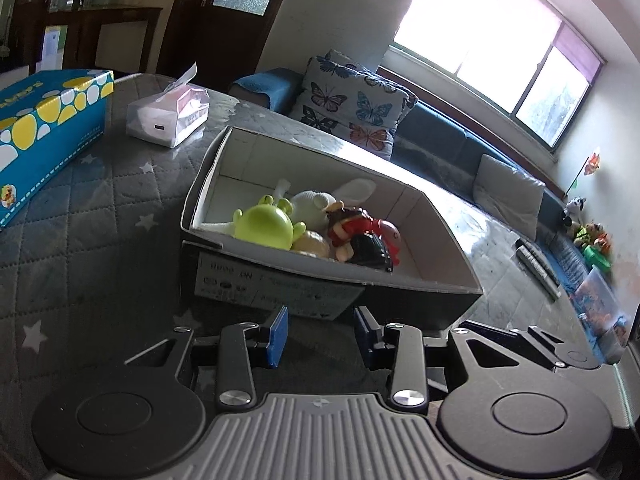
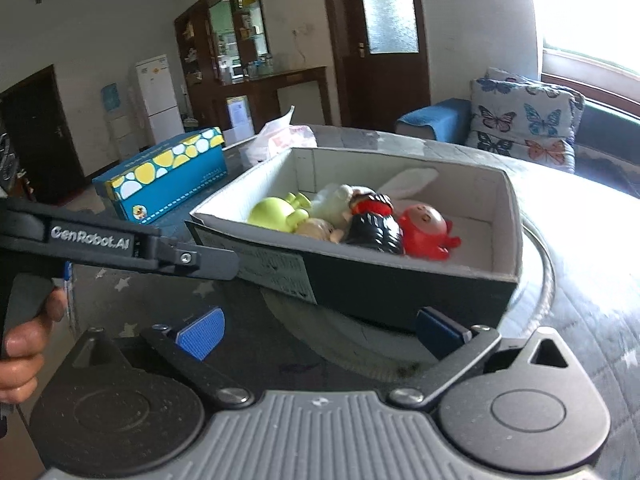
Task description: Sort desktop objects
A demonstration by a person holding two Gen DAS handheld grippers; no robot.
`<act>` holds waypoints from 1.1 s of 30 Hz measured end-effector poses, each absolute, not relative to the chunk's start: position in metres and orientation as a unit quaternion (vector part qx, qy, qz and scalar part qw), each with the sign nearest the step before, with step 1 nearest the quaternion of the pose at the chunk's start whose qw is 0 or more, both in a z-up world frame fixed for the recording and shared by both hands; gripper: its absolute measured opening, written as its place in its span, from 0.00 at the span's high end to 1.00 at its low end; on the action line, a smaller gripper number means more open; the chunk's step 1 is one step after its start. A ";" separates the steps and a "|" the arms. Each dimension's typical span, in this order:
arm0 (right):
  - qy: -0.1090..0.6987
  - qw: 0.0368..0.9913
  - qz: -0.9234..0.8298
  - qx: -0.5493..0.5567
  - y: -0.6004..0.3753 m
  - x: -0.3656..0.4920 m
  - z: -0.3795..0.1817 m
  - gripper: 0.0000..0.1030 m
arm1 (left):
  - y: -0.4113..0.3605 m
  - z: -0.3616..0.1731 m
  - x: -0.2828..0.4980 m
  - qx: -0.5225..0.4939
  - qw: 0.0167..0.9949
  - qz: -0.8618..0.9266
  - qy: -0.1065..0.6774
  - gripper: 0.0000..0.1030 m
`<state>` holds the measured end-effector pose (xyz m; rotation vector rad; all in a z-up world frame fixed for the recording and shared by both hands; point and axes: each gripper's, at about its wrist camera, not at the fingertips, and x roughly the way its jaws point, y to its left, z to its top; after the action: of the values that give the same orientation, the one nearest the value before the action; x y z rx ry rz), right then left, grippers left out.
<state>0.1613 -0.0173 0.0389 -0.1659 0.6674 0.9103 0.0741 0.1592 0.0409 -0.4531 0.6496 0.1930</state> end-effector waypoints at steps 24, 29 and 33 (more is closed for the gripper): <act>0.327 0.865 0.376 -0.056 -0.040 0.137 0.029 0.00 | 0.119 0.036 0.061 -0.126 0.924 0.141 0.333 0.63; 0.331 0.865 0.374 -0.051 -0.044 0.134 0.026 0.00 | 0.115 0.034 0.060 -0.122 0.922 0.144 0.339 0.63; 0.333 0.865 0.372 -0.049 -0.045 0.132 0.024 0.00 | 0.111 0.031 0.060 -0.116 0.920 0.148 0.344 0.63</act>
<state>0.1324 -0.0453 0.0237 -0.1025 0.6970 0.7795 0.0597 0.1113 0.0314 -0.2393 0.7065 0.3037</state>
